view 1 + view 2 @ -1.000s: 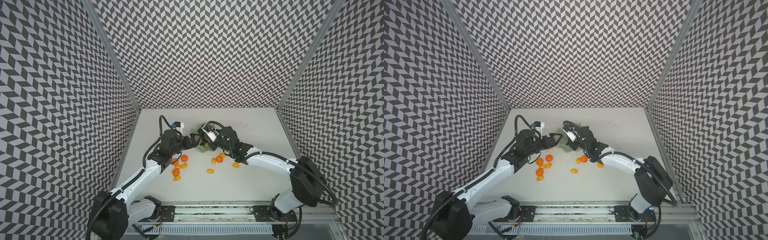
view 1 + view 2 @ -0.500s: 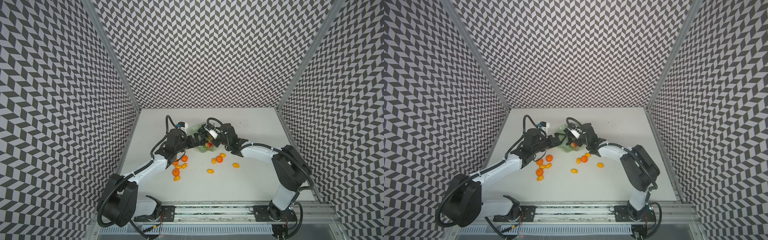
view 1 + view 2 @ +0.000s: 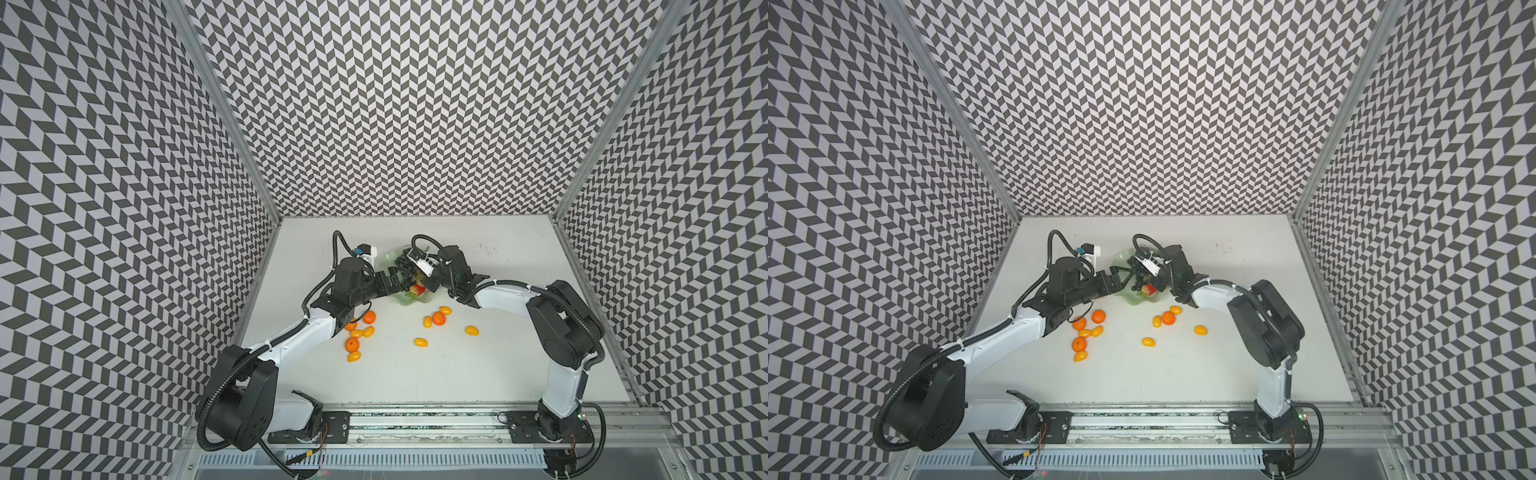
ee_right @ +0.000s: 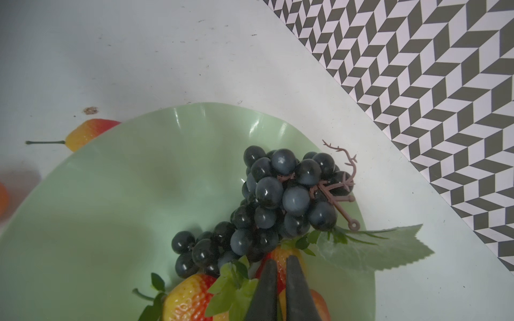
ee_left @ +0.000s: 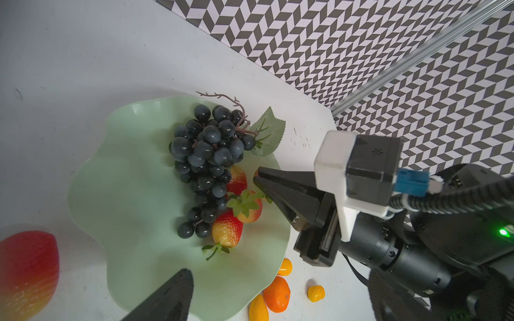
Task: Arrange fruit in a fruit bowl
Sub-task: Place the fruit in the fruit bowl, then pick up the fruit from the center of the table.
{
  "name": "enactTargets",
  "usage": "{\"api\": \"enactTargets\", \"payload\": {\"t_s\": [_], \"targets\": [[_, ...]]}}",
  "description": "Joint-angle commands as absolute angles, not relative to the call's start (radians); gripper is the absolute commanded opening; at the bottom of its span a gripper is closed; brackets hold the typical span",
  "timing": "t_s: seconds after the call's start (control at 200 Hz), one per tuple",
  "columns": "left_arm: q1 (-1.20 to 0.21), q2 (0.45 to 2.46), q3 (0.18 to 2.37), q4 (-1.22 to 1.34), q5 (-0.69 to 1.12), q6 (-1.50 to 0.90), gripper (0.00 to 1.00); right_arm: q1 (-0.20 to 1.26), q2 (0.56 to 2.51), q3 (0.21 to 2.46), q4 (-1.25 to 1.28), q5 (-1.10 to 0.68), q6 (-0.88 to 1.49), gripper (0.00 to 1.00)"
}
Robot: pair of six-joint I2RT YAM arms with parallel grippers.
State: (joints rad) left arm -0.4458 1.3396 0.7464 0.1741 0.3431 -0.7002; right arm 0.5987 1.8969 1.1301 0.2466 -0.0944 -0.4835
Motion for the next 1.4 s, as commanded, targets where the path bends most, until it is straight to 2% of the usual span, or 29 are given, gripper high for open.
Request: {"api": "enactTargets", "payload": {"t_s": [0.0,0.09,0.34,0.566,0.691,0.951,1.117,1.397], "targets": [[-0.454,1.348,0.751,0.177,0.353,-0.683,1.00,0.594,1.890,1.150,0.304,-0.132,-0.492,0.20],[-0.454,1.348,0.753,0.163,0.347,-0.677,1.00,0.594,1.877,1.150,0.302,-0.138,-0.485,0.28],[-0.451,1.312,0.768,0.085,0.307,-0.656,1.00,0.594,1.791,1.156,0.268,-0.172,-0.445,0.39],[-0.407,1.204,0.743,-0.029,0.240,-0.655,1.00,0.609,1.745,1.194,0.167,-0.232,-0.275,0.40],[-0.329,1.124,0.693,-0.065,0.252,-0.667,1.00,0.675,1.756,1.226,0.103,-0.121,-0.156,0.39],[-0.111,1.004,0.640,-0.175,0.313,-0.651,1.00,0.869,1.875,1.444,-0.154,0.114,0.173,0.35],[0.030,0.974,0.618,-0.207,0.415,-0.634,1.00,0.949,1.998,1.592,-0.268,0.088,0.383,0.34],[0.128,0.960,0.622,-0.248,0.476,-0.606,1.00,0.969,2.193,1.791,-0.359,0.037,0.541,0.33]]}}
